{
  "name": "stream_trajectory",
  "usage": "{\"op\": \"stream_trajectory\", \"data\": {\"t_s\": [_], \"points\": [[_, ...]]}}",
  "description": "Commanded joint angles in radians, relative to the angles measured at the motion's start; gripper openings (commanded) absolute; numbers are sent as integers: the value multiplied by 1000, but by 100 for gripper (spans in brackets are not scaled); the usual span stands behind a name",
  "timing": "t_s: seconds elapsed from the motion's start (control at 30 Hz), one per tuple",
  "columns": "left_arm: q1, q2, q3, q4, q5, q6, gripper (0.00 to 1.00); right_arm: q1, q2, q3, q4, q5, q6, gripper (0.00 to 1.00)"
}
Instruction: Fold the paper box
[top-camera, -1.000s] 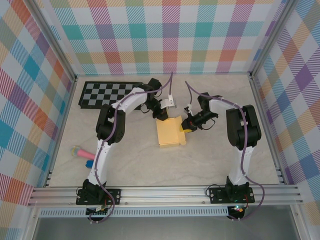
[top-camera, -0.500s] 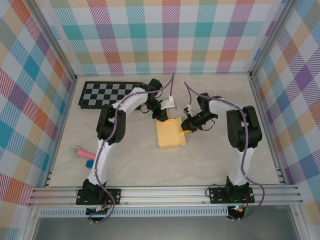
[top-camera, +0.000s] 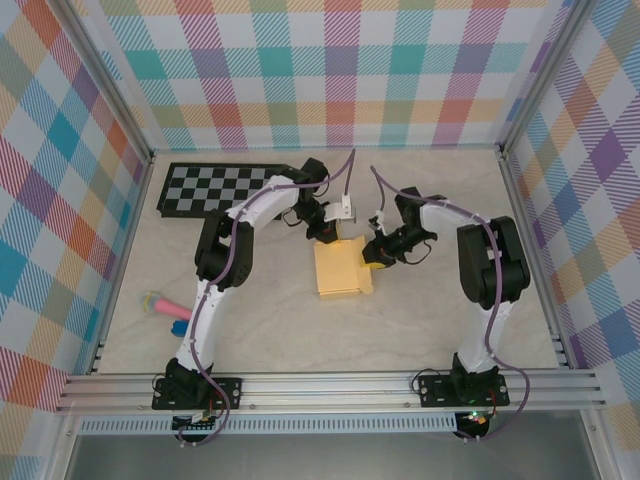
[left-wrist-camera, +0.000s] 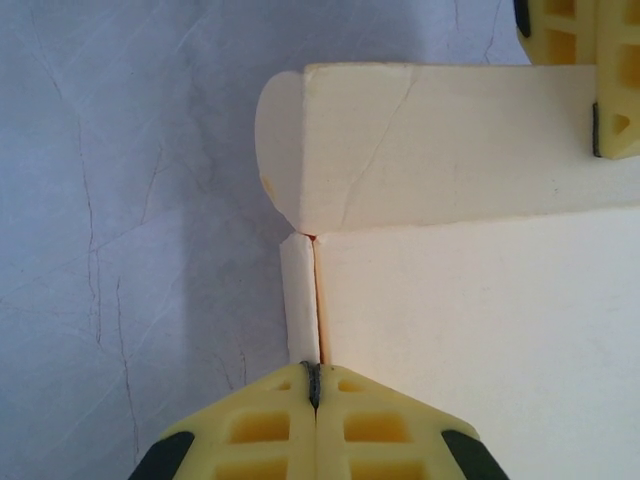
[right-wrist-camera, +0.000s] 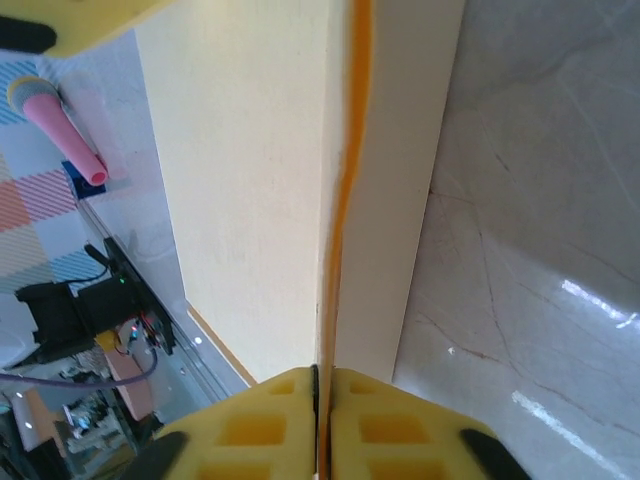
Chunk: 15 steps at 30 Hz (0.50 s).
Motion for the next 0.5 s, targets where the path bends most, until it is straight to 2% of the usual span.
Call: {"op": "stream_trajectory", "data": {"t_s": [0.0, 0.07, 0.1, 0.23, 0.4, 0.47], "points": [[-6, -29, -77, -37, 56, 64, 0, 1, -62, -18, 80, -41, 33, 28], [4, -67, -120, 17, 82, 59, 0, -13, -97, -38, 104, -67, 56, 38], [10, -80, -131, 37, 100, 50, 0, -24, -118, -52, 124, -80, 72, 40], [37, -122, -136, 81, 197, 12, 0, -99, -225, -118, 195, -145, 141, 41], [59, -140, -127, 148, 303, -76, 0, -204, -351, -166, 229, -136, 244, 45], [68, -157, -139, 192, 347, -113, 0, -261, -394, -198, 256, -139, 329, 51]]}}
